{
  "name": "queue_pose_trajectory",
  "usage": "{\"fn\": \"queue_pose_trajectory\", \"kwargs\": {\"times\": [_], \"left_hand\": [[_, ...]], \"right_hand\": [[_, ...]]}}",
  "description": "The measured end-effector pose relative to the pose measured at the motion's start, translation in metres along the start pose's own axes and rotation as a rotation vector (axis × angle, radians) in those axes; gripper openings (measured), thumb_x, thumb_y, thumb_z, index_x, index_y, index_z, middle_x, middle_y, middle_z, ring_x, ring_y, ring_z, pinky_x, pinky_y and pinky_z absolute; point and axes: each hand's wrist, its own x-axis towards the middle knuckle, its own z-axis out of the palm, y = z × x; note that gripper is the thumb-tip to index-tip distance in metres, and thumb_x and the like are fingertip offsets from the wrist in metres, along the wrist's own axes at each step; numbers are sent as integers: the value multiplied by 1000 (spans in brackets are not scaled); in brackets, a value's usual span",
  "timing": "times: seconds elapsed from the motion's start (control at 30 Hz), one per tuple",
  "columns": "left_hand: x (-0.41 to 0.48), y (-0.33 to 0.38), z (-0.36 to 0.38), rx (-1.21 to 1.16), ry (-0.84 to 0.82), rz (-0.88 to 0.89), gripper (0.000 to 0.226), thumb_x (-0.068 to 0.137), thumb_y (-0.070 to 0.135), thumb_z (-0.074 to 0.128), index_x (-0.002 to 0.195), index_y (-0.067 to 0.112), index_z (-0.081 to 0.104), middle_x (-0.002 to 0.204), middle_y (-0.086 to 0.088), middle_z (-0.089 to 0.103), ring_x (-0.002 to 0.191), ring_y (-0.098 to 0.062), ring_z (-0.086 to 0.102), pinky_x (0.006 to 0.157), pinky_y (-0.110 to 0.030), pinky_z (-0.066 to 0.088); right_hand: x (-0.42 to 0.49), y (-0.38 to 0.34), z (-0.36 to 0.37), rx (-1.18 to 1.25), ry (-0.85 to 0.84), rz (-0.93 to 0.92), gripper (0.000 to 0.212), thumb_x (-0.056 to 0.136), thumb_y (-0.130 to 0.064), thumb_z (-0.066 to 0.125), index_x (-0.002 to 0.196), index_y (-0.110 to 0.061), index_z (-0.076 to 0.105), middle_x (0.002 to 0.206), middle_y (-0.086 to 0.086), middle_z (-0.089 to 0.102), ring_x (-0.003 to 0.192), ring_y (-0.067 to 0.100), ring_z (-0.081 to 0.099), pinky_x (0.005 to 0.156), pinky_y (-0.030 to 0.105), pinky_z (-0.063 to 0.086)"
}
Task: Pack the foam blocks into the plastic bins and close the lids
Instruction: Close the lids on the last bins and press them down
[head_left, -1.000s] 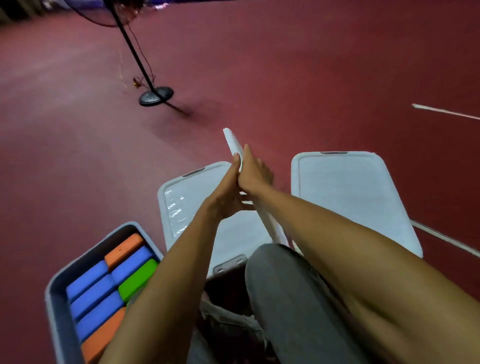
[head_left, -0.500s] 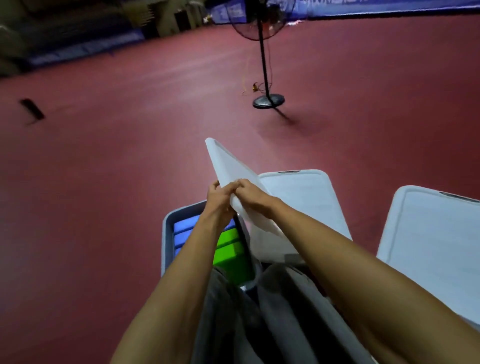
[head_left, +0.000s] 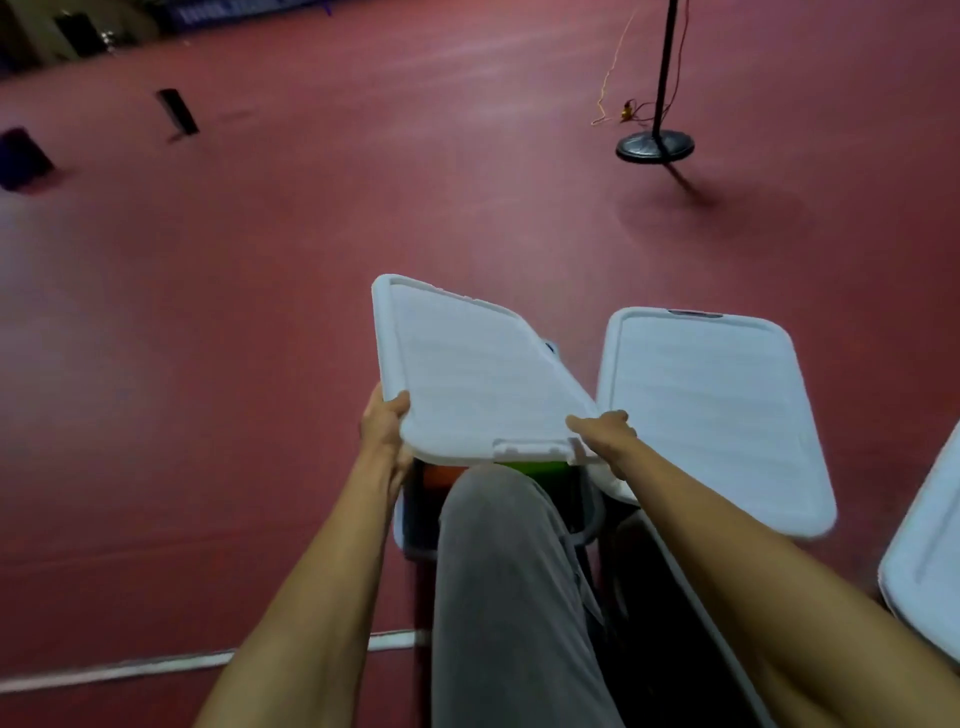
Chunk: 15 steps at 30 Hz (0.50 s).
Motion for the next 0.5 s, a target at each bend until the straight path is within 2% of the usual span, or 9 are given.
{"fn": "queue_pose_trajectory", "kwargs": {"times": [0.03,0.1,0.17,0.2,0.27,0.33,0.4,0.47,0.5], "left_hand": [[1,-2,-9,2,0,-7,51,83,-4,60,133,9,58,124,-22,66,110,-46,65,90,-65,52],[6,-9,-26,12,-10,-23,47,90,-3,54,136,9,55,127,-22,65,111,-44,64,90,-61,54],[15,-15,-45,17,-19,-38,44,96,0,48,139,10,52,128,-21,64,111,-41,65,87,-55,57],[20,-18,-54,13,-24,-47,42,98,1,46,139,10,51,128,-19,65,110,-39,66,87,-53,57],[27,-23,-64,37,-52,-71,39,101,2,43,138,12,53,126,-16,67,109,-36,66,91,-52,56],[33,-29,-71,70,-54,-100,38,102,3,42,137,15,53,125,-13,67,110,-34,66,92,-51,56],[41,-37,-80,114,-23,-147,38,103,4,43,138,15,53,124,-12,68,110,-33,67,88,-48,59],[46,-47,-95,235,-2,-197,39,101,4,47,137,15,57,119,-10,71,106,-30,69,76,-40,61],[46,-55,-103,318,15,-223,37,99,4,51,133,15,60,113,-8,74,99,-28,72,69,-35,60]], "right_hand": [[11,8,5,34,-33,-5,101,83,-50,67,152,0,14,153,20,30,135,40,40,102,47,45],[59,31,19,-5,-42,-11,106,63,-60,71,143,-1,35,142,18,44,127,38,49,92,46,54],[116,60,31,-42,-9,40,102,46,-60,67,129,-3,53,127,16,57,116,38,59,78,35,54],[121,62,29,-5,-13,76,94,42,-58,66,120,-5,60,117,14,63,106,36,65,74,35,52],[75,43,17,14,-29,88,63,54,-51,73,96,-5,62,93,11,68,82,31,69,66,38,53],[34,23,9,1,-31,60,40,76,-38,78,81,-5,56,82,12,61,70,29,64,67,37,52],[26,21,-1,-12,-66,80,39,82,-32,81,77,-4,53,79,13,55,74,29,62,74,37,53],[26,33,-8,-68,-111,90,43,77,-37,84,82,-4,57,87,14,61,87,30,68,90,41,57],[25,41,-4,-133,-113,90,42,75,-38,85,87,-6,60,93,15,66,89,30,69,90,43,57]]}}
